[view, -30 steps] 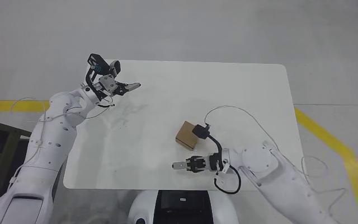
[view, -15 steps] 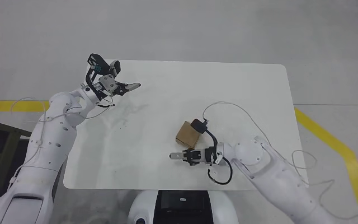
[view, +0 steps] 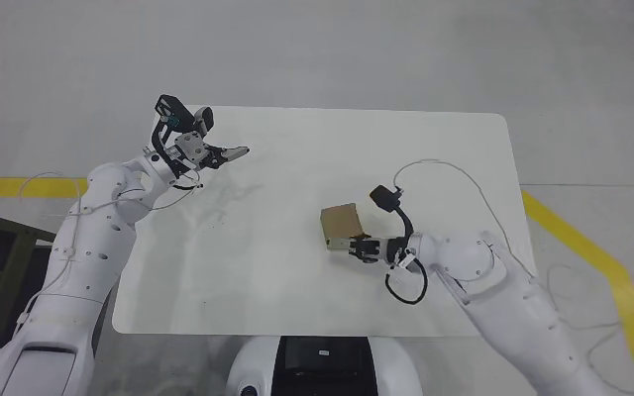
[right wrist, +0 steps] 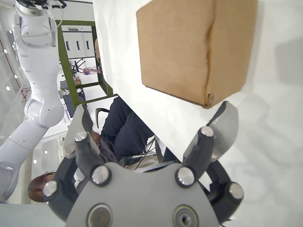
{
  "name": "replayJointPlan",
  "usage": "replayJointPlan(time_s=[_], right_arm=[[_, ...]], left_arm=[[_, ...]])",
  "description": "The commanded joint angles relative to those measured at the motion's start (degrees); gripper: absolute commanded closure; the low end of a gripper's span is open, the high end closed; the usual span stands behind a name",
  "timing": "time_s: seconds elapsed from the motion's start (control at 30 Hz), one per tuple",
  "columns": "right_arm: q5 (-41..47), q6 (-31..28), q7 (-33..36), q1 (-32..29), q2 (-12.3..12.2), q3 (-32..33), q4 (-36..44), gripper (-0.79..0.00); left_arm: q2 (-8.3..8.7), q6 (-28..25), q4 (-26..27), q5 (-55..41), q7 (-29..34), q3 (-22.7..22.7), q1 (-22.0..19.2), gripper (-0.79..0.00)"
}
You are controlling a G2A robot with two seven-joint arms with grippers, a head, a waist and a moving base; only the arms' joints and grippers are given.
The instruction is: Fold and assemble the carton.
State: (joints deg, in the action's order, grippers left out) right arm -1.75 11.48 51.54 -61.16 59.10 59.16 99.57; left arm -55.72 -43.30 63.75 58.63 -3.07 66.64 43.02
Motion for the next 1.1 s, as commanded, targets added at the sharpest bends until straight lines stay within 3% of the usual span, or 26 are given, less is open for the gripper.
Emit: replayJointPlan(time_s=[0.0, 0.17, 0.3, 0.57, 1.07], right_arm=[[0.15, -1.08, 0.02, 0.21, -0.07, 0.77, -0.48, -0.785], [-2.82, -4.95, -0.05, 0.89, -0.21, 1.05, -0.95, -0.785], [-11.26, -6.14, -1.5, -0.61, -0.76, 1.1, 3.36, -0.785], [-28.28, -0.53, -1.79, -2.9, -1.15, -2.04, 9.78, -0.785], [-37.13, 6.03, -1.93, 2.65, 1.69, -11.2, 8.08, -0.785]], left_arm=[[0.0, 0.0, 0.0, 0.0, 0.0, 0.0, 0.0, -0.785], [0.0, 0.0, 0.0, 0.0, 0.0, 0.0, 0.0, -0.785], [0.0, 0.0, 0.0, 0.0, 0.0, 0.0, 0.0, -0.785], [0.0, 0.0, 0.0, 0.0, 0.0, 0.0, 0.0, -0.785], [0.0, 0.0, 0.0, 0.0, 0.0, 0.0, 0.0, -0.785]])
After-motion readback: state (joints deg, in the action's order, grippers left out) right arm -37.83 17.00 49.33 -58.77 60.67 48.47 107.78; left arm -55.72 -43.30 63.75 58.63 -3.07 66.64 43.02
